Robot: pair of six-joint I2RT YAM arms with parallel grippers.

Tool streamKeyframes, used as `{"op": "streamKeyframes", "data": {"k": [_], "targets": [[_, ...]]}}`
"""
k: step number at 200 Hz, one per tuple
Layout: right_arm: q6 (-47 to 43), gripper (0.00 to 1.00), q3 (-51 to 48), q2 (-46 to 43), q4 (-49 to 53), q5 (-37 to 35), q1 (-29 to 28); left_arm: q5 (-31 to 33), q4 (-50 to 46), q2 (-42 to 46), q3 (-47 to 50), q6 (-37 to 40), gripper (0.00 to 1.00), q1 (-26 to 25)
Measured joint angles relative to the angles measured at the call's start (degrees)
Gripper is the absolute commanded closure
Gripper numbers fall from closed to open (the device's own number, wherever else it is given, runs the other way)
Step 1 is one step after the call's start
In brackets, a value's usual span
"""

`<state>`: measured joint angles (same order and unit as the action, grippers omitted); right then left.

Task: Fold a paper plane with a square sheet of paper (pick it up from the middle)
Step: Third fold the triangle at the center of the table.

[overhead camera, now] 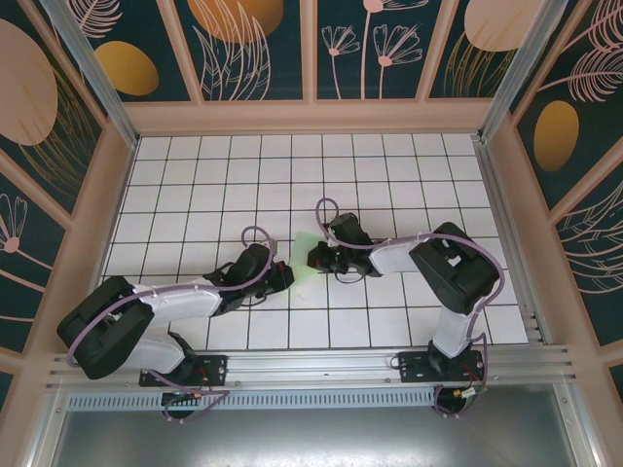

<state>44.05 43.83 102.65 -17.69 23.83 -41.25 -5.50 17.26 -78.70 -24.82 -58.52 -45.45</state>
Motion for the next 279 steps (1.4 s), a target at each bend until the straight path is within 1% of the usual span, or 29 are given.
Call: {"op": "streamKeyframes", "data": {"k": [41, 99, 134, 185, 223, 279], "targets": [[0.0, 1.0, -2.8, -4.4, -1.1, 0.6, -0.1, -0.1, 4.8, -0.9, 1.1, -6.3, 1.0, -0.2], [1.7, 1.0, -3.5, -4.2, -3.6, 2.9, -2.4, -0.2, 7.4, -5.8, 1.6, -10.6, 1.0, -1.6], [1.9, 1.0, -3.5, -2.4, -4.6, 3.6, -2.6, 0.6, 7.4, -7.4, 1.6, -11.7, 1.0, -1.8], [1.9, 1.0, -3.5, 0.8, -5.2, 4.6, -2.6, 0.9, 7.4, -7.5, 1.6, -12.3, 1.0, -1.8], [1.7, 1.0, -3.5, 1.1, -5.8, 4.8, -2.6, 1.5, 6.7, -5.8, 1.6, -12.5, 1.0, -1.8], [1.7, 1.0, -3.5, 1.2, -6.0, 5.0, -2.5, 2.6, 5.6, -6.8, 0.7, -12.9, 1.0, -1.8]]}}
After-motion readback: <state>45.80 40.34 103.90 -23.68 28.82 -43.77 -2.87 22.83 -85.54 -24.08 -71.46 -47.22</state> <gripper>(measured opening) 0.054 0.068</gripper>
